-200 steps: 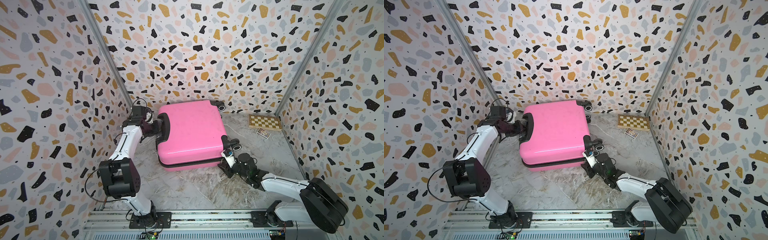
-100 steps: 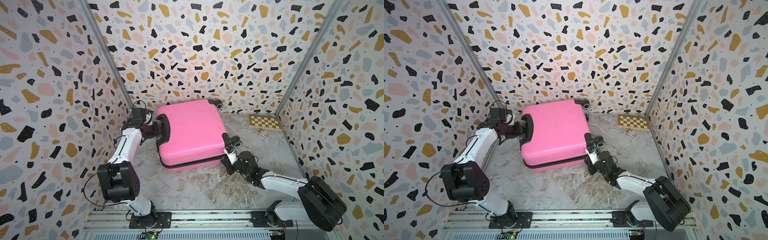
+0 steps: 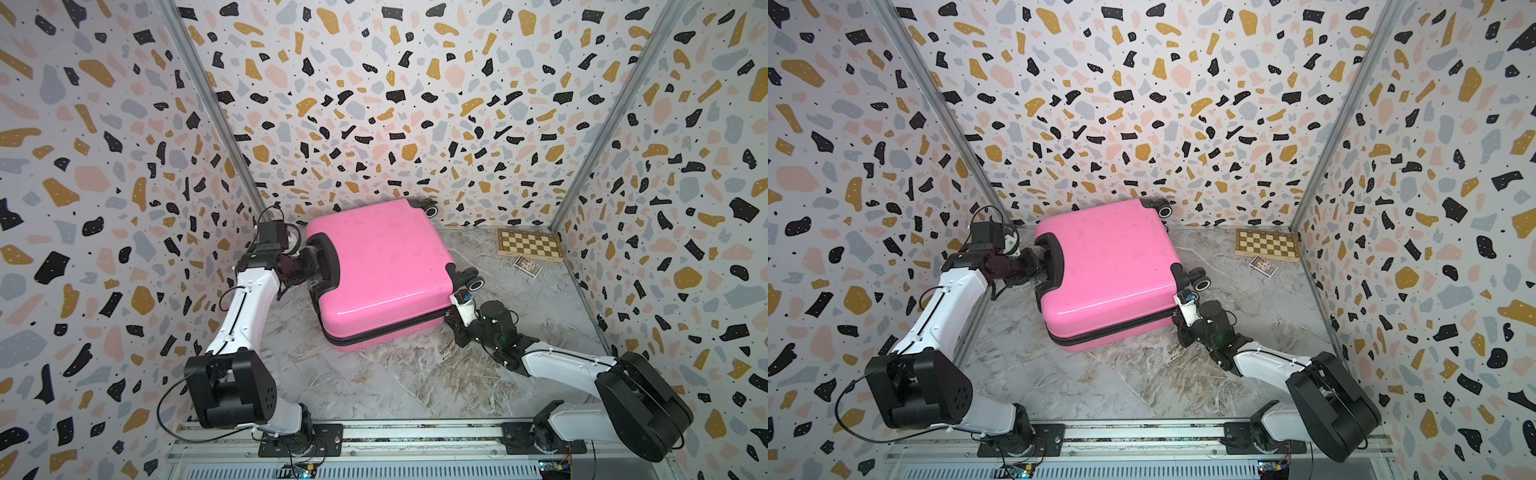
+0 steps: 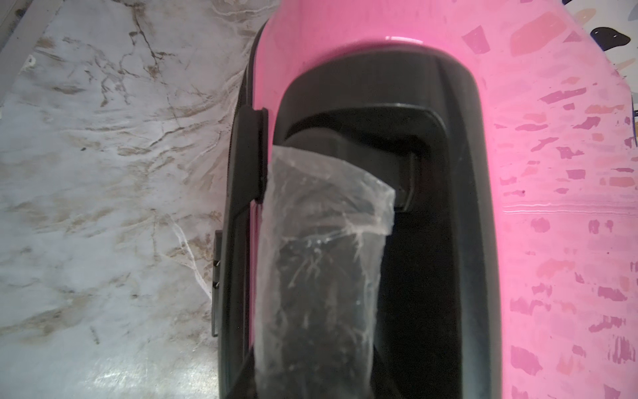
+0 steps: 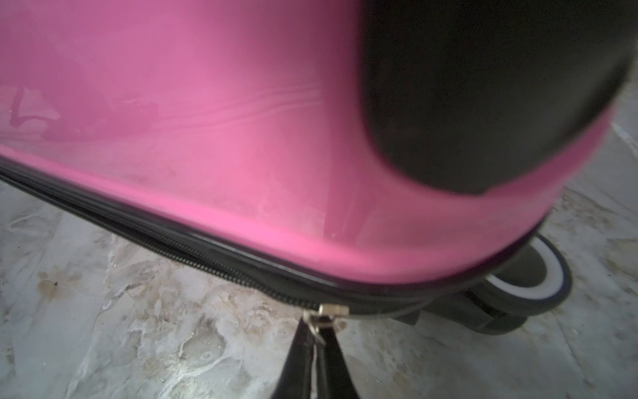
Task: Close the suitcase zippers
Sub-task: Zip the zipper on the suitcase.
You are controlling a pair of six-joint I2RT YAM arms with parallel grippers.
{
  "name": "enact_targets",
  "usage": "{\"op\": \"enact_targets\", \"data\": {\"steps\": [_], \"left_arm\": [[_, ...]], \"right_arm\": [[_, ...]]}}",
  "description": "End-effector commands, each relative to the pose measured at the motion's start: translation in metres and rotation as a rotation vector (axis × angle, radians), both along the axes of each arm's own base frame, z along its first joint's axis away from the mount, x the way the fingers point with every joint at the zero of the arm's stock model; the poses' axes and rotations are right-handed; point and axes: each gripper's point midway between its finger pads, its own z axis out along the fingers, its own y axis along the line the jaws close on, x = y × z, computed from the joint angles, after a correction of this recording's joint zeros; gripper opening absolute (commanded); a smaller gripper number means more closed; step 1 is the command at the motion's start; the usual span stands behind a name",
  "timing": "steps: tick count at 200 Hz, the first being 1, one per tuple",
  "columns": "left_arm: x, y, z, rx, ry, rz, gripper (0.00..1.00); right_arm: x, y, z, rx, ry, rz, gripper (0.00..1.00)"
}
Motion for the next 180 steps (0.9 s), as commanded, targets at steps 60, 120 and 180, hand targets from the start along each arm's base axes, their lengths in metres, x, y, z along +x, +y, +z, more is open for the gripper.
{"op": "enact_targets", "data": {"steps": [60, 120, 180], "left_arm": [[-0.007, -0.039, 0.071, -0.107, -0.209, -0.193, 0.00], [-0.014, -0.044, 0.075, -0.131, -0.201, -0.214, 0.00], [-0.014, -0.044, 0.084, -0.183, -0.249, -0.149, 0.00]], "right_arm": [[0.023, -0.003, 0.035, 0.077, -0.098, -0.052, 0.32], [0.033, -0.007, 0.040, 0.082, -0.126, -0.076, 0.18], [0.017, 0.000, 0.043, 0.086, -0.153, -0.002, 0.00]]}}
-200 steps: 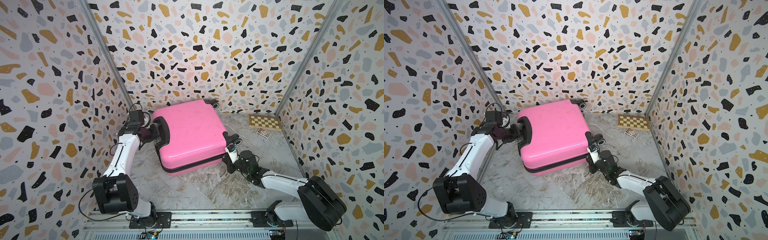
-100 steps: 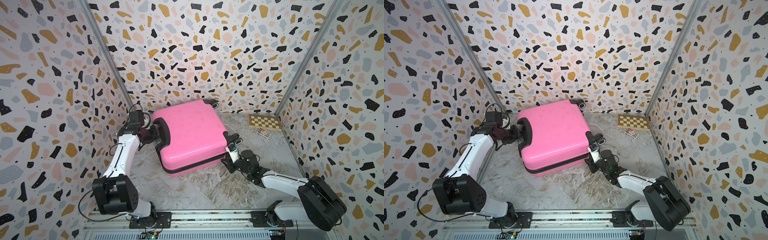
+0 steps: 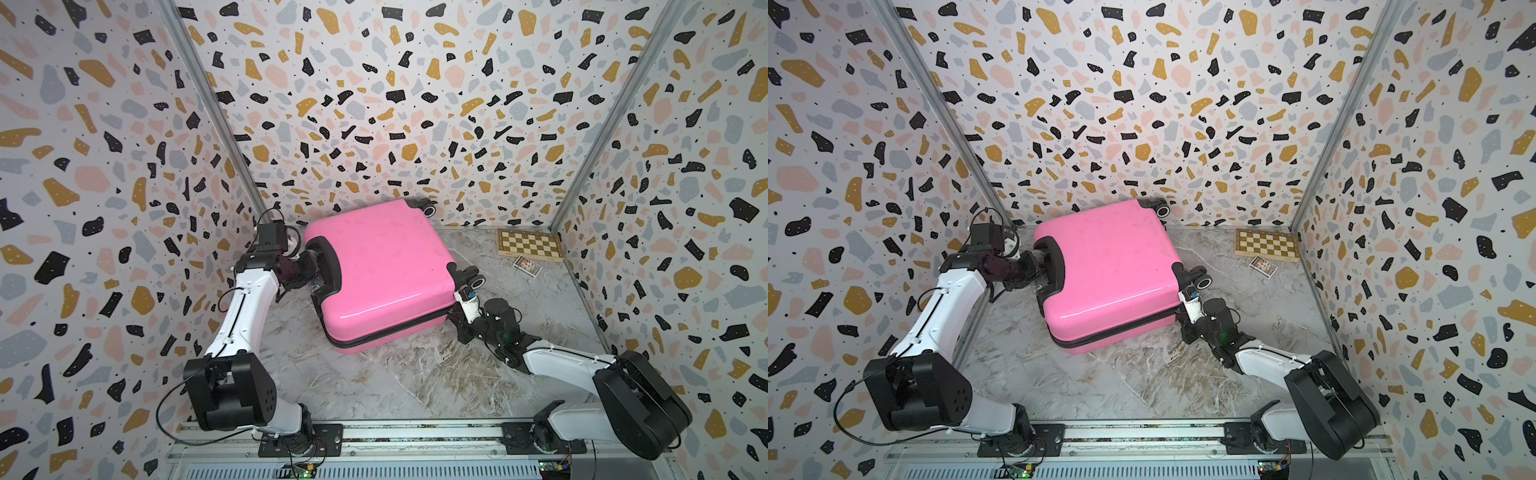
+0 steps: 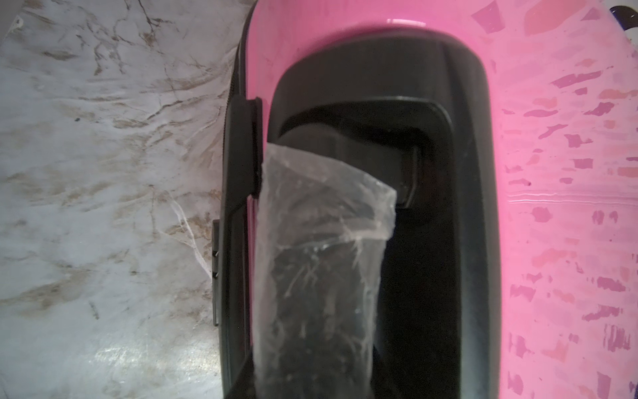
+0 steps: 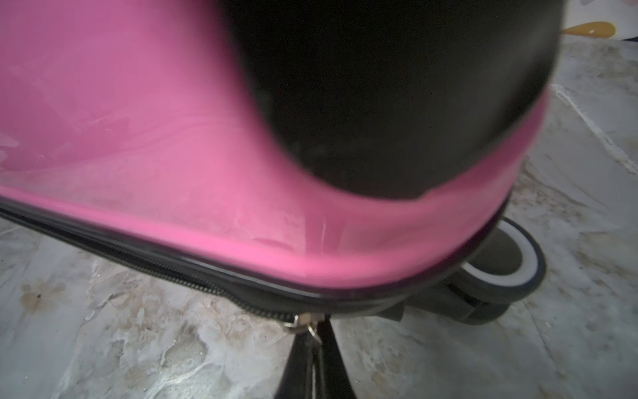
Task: Close the suitcase zippers
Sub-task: Zip the zipper on the suitcase.
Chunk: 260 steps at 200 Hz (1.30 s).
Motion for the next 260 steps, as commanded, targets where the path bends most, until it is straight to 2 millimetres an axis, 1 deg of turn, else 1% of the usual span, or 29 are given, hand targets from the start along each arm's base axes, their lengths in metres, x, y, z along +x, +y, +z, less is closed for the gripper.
{"op": "enact_targets", "data": {"steps": [1, 15, 17, 42, 71, 97, 132, 147, 167, 176, 186, 188, 196, 197, 200, 207, 212, 221, 239, 251, 260], "left_arm": [[-0.001, -0.040, 0.085, -0.160, -0.293, -0.141, 0.00], [0.002, -0.033, 0.086, -0.180, -0.316, -0.057, 0.00], [0.003, -0.032, 0.089, -0.183, -0.330, -0.044, 0.00], [0.008, -0.020, 0.096, -0.198, -0.392, 0.089, 0.00], [0.011, -0.020, 0.102, -0.170, -0.428, 0.150, 0.00], [0.012, -0.021, 0.101, -0.168, -0.445, 0.198, 0.00], [0.008, -0.027, 0.097, -0.157, -0.465, 0.239, 0.00], [0.003, -0.022, 0.092, -0.155, -0.461, 0.281, 0.00], [-0.005, -0.015, 0.087, -0.139, -0.469, 0.319, 0.00], [-0.008, -0.014, 0.086, -0.123, -0.472, 0.318, 0.00], [-0.011, -0.013, 0.086, -0.094, -0.476, 0.299, 0.00], [-0.011, -0.013, 0.086, -0.082, -0.477, 0.290, 0.05], [-0.015, -0.012, 0.086, -0.048, -0.469, 0.272, 0.36], [-0.015, -0.012, 0.086, -0.044, -0.469, 0.270, 0.37], [-0.017, -0.012, 0.085, -0.030, -0.462, 0.263, 0.47], [-0.019, -0.011, 0.086, 0.004, -0.452, 0.241, 0.63], [-0.021, -0.012, 0.086, 0.030, -0.448, 0.210, 0.71], [-0.024, -0.015, 0.089, 0.082, -0.449, 0.148, 0.80], [-0.031, -0.019, 0.094, 0.183, -0.469, 0.028, 0.89], [-0.036, -0.029, 0.100, 0.243, -0.501, -0.104, 0.93], [-0.040, -0.040, 0.102, 0.277, -0.526, -0.222, 0.94]], "right_arm": [[0.006, 0.012, 0.044, 0.073, -0.158, 0.037, 0.00], [-0.004, 0.018, 0.045, 0.061, -0.173, 0.074, 0.00], [-0.006, 0.020, 0.044, 0.059, -0.173, 0.080, 0.00], [-0.032, 0.043, 0.044, 0.022, -0.190, 0.183, 0.00], [-0.062, 0.074, 0.049, 0.001, -0.214, 0.293, 0.00], [-0.082, 0.101, 0.057, 0.001, -0.220, 0.376, 0.00], [-0.108, 0.145, 0.066, 0.011, -0.233, 0.487, 0.00], [-0.122, 0.165, 0.071, 0.020, -0.240, 0.538, 0.00], [-0.139, 0.189, 0.073, 0.017, -0.247, 0.601, 0.00], [-0.141, 0.195, 0.072, 0.012, -0.243, 0.608, 0.00], [-0.137, 0.196, 0.072, 0.006, -0.238, 0.587, 0.00], [-0.136, 0.195, 0.072, 0.004, -0.239, 0.580, 0.00], [-0.131, 0.192, 0.071, -0.010, -0.246, 0.555, 0.00], [-0.131, 0.192, 0.071, -0.012, -0.247, 0.552, 0.00], [-0.128, 0.190, 0.071, -0.018, -0.249, 0.541, 0.00], [-0.122, 0.183, 0.068, -0.032, -0.245, 0.517, 0.00], [-0.118, 0.178, 0.067, -0.038, -0.240, 0.503, 0.00], [-0.110, 0.166, 0.066, -0.040, -0.224, 0.474, 0.00], [-0.093, 0.135, 0.063, -0.043, -0.200, 0.412, 0.00], [-0.083, 0.113, 0.062, -0.039, -0.193, 0.368, 0.00], [-0.076, 0.097, 0.063, -0.026, -0.189, 0.341, 0.00]]}}
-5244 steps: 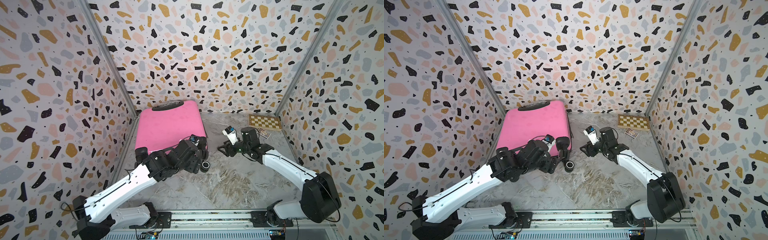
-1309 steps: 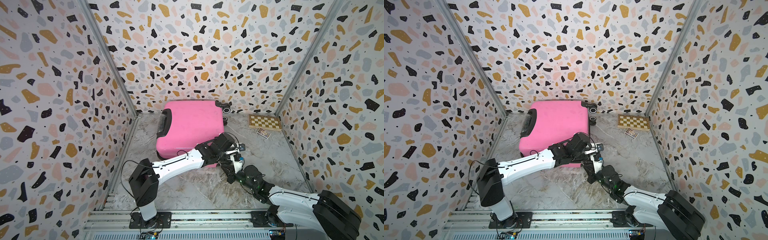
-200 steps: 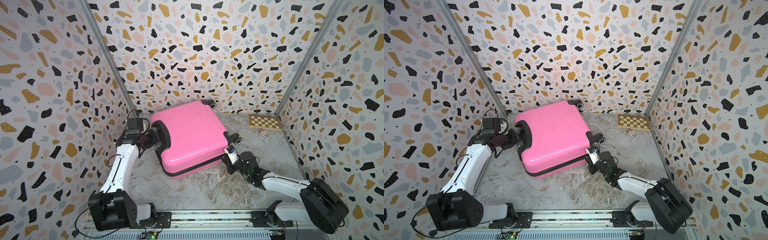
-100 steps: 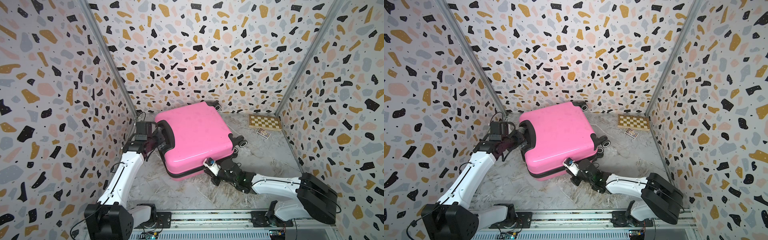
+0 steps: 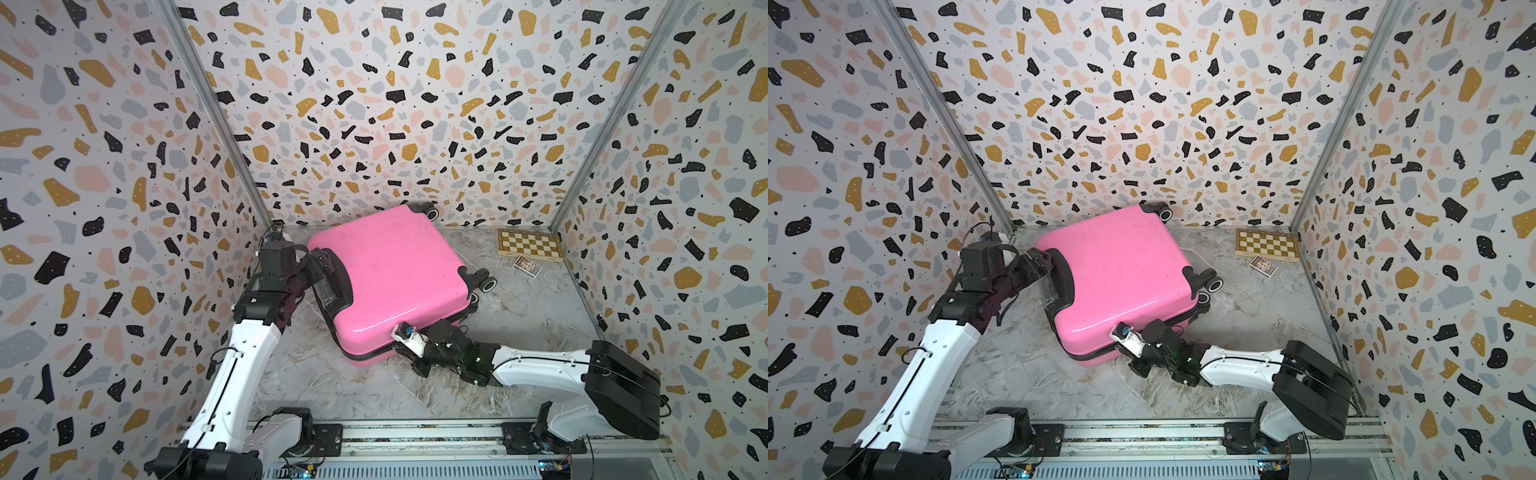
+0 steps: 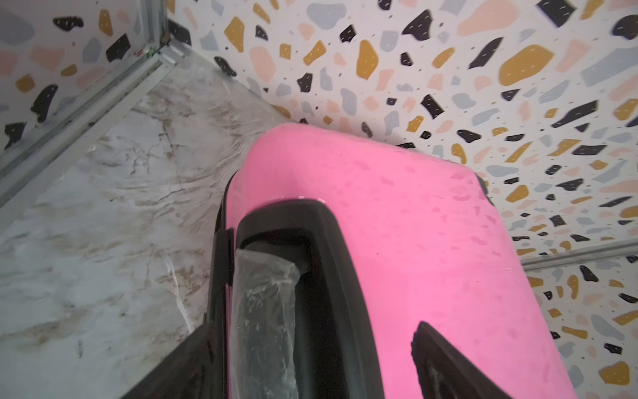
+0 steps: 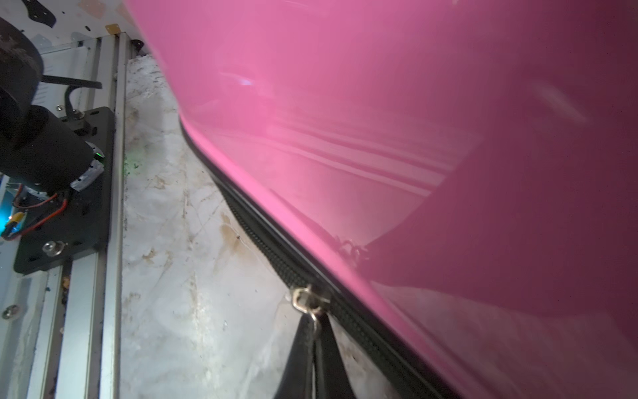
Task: Close the suitcase zippers
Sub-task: Zip the zipper on the suitcase.
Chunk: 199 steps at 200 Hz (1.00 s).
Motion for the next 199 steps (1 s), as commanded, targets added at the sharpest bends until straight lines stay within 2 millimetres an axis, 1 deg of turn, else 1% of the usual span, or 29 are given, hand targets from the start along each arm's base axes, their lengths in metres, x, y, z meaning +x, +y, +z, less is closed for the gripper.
{"op": "enact_targets", "data": {"steps": [1, 9, 22, 34, 49, 60, 69, 86, 114, 132, 148, 162, 182, 199], "left_arm": [[-0.009, -0.023, 0.021, 0.208, -0.089, -0.271, 0.94], [-0.013, -0.032, 0.020, 0.255, -0.095, -0.366, 0.94], [-0.019, -0.041, 0.014, 0.333, -0.094, -0.487, 0.92], [-0.024, -0.048, 0.007, 0.408, -0.088, -0.601, 0.86], [-0.036, -0.061, -0.002, 0.471, -0.086, -0.771, 0.80], [-0.049, -0.072, -0.005, 0.516, -0.105, -0.908, 0.75], [-0.058, -0.078, -0.008, 0.548, -0.133, -0.994, 0.73], [-0.074, -0.091, -0.016, 0.649, -0.194, -1.141, 0.72], [-0.086, -0.110, -0.028, 0.774, -0.258, -1.315, 0.77], [-0.084, -0.123, -0.042, 0.837, -0.250, -1.401, 0.79], [-0.077, -0.132, -0.055, 0.867, -0.223, -1.455, 0.76], [-0.068, -0.135, -0.062, 0.897, -0.193, -1.463, 0.70], [-0.060, -0.137, -0.073, 0.938, -0.166, -1.474, 0.69], [-0.062, -0.141, -0.082, 0.983, -0.189, -1.535, 0.69]], "right_arm": [[0.033, -0.035, 0.043, 0.121, -0.068, -0.122, 0.00], [0.039, -0.048, 0.043, 0.126, -0.065, -0.150, 0.00], [0.051, -0.070, 0.039, 0.118, -0.061, -0.211, 0.00], [0.065, -0.089, 0.036, 0.104, -0.051, -0.277, 0.00], [0.081, -0.111, 0.031, 0.089, -0.028, -0.367, 0.00], [0.088, -0.123, 0.028, 0.083, -0.008, -0.404, 0.00], [0.092, -0.128, 0.027, 0.082, 0.000, -0.416, 0.00], [0.092, -0.128, 0.025, 0.086, 0.018, -0.411, 0.00], [0.090, -0.123, 0.020, 0.098, 0.053, -0.401, 0.00], [0.090, -0.123, 0.019, 0.100, 0.057, -0.397, 0.00], [0.090, -0.122, 0.019, 0.106, 0.059, -0.394, 0.00], [0.090, -0.120, 0.020, 0.110, 0.064, -0.391, 0.00], [0.091, -0.120, 0.020, 0.107, 0.063, -0.392, 0.00], [0.092, -0.120, 0.022, 0.110, 0.059, -0.393, 0.00]]}}
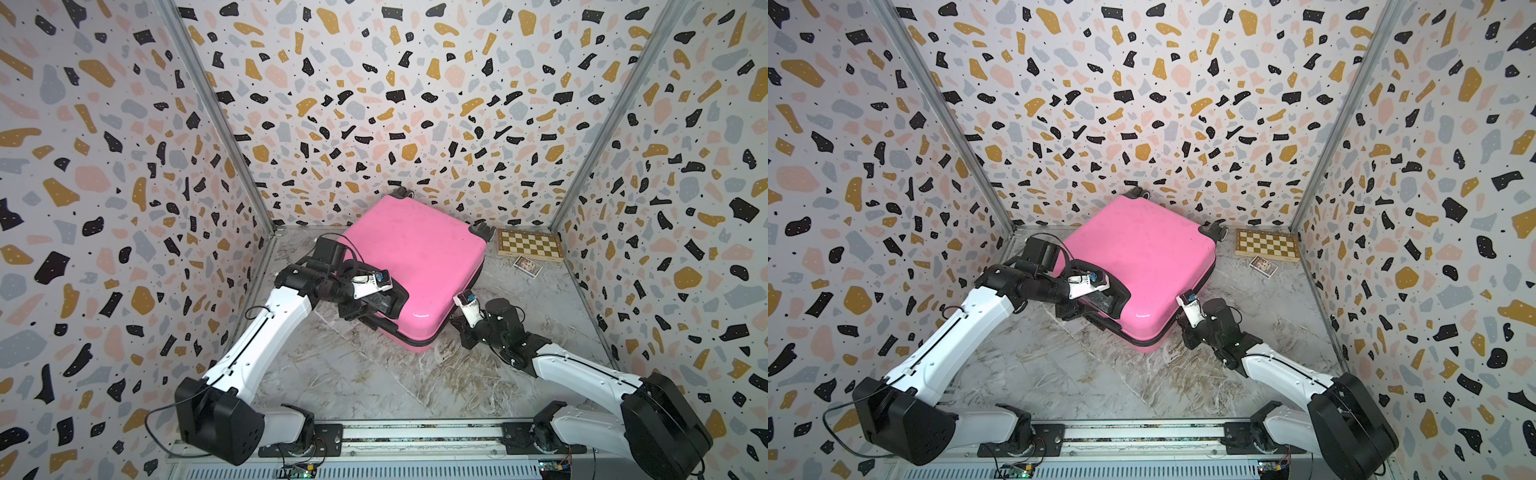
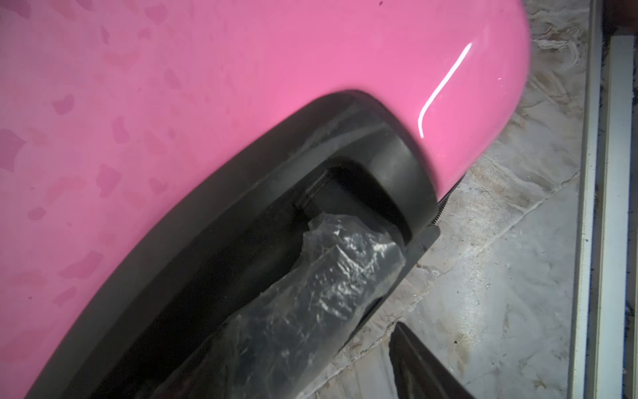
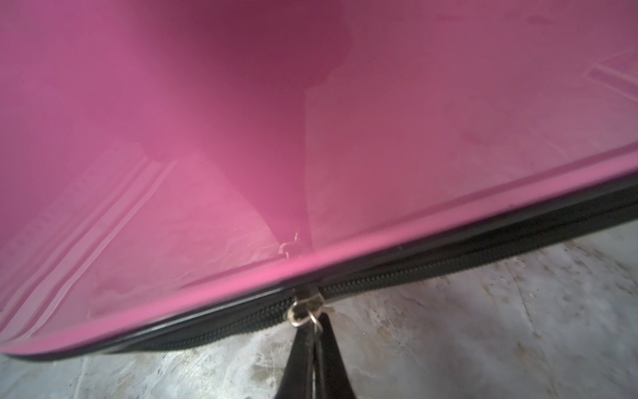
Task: Close the suitcase zippers
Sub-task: Zip the zipper on the suitcase.
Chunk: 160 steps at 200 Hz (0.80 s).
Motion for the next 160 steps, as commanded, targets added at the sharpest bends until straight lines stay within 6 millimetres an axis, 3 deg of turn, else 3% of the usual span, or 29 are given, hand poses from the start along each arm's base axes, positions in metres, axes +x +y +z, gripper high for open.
{"op": "enact_targets", "data": {"steps": [1, 39, 71, 104, 144, 160], "left_arm": [[0.000, 0.001, -0.005, 0.080, -0.063, -0.080, 0.69], [-0.004, 0.004, -0.027, 0.204, -0.063, -0.175, 0.72], [-0.001, 0.021, -0.052, 0.387, -0.006, -0.206, 0.72], [-0.006, 0.023, -0.061, 0.442, 0.023, -0.236, 0.71], [-0.026, 0.020, -0.065, 0.459, 0.068, -0.262, 0.55], [-0.030, 0.020, -0.065, 0.461, 0.063, -0.264, 0.39]], "right_arm": [[0.011, 0.011, 0.031, 0.068, -0.071, 0.010, 0.00], [0.014, 0.011, 0.035, 0.063, -0.086, 0.009, 0.00], [0.018, 0.010, 0.037, 0.042, -0.100, 0.002, 0.00], [0.020, 0.009, 0.036, 0.041, -0.099, -0.001, 0.00], [0.017, 0.009, 0.032, 0.026, -0.095, 0.016, 0.00], [0.015, 0.008, 0.031, 0.023, -0.093, 0.021, 0.00]]}}
